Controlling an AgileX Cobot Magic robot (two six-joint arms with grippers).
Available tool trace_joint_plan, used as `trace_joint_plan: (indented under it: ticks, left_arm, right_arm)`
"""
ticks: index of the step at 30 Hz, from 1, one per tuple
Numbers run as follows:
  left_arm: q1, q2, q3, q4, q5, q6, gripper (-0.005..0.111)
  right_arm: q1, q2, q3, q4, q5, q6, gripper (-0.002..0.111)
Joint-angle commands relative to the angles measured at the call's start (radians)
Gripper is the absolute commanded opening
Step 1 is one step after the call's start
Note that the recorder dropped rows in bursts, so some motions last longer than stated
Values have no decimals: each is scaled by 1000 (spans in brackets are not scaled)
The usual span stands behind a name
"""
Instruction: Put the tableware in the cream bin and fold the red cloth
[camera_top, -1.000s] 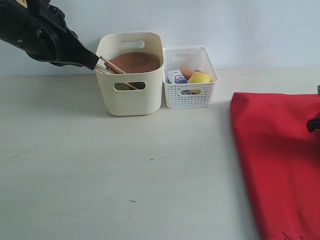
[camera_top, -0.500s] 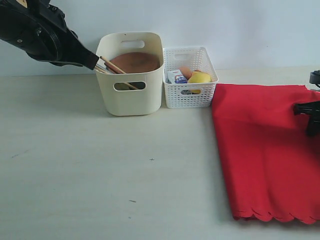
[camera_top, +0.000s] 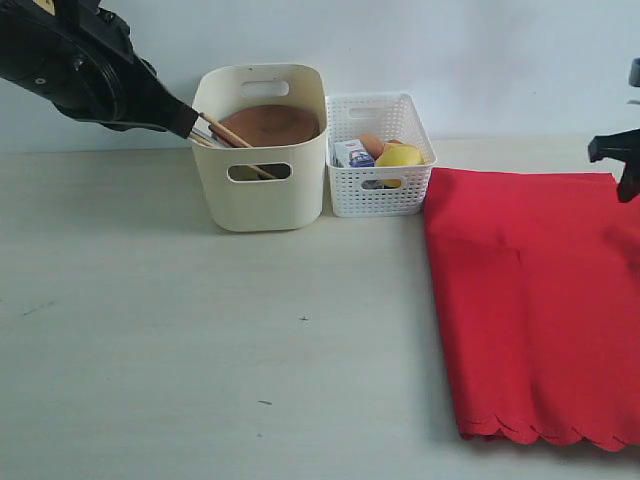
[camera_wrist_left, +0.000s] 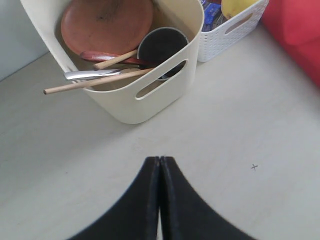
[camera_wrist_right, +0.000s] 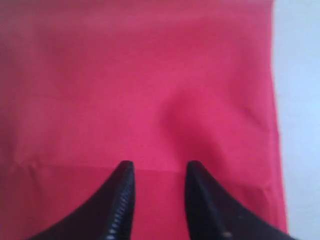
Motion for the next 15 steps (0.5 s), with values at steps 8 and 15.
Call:
trace_joint_plan:
  ticks: [8, 15]
  left_arm:
    - [-1, -11, 5, 3, -6, -3, 1]
    - [-1, -11, 5, -66, -25, -10, 0]
  right_arm:
    - [93, 14, 200, 29, -131, -33, 0]
    - [93, 104, 191, 49, -142, -46, 0]
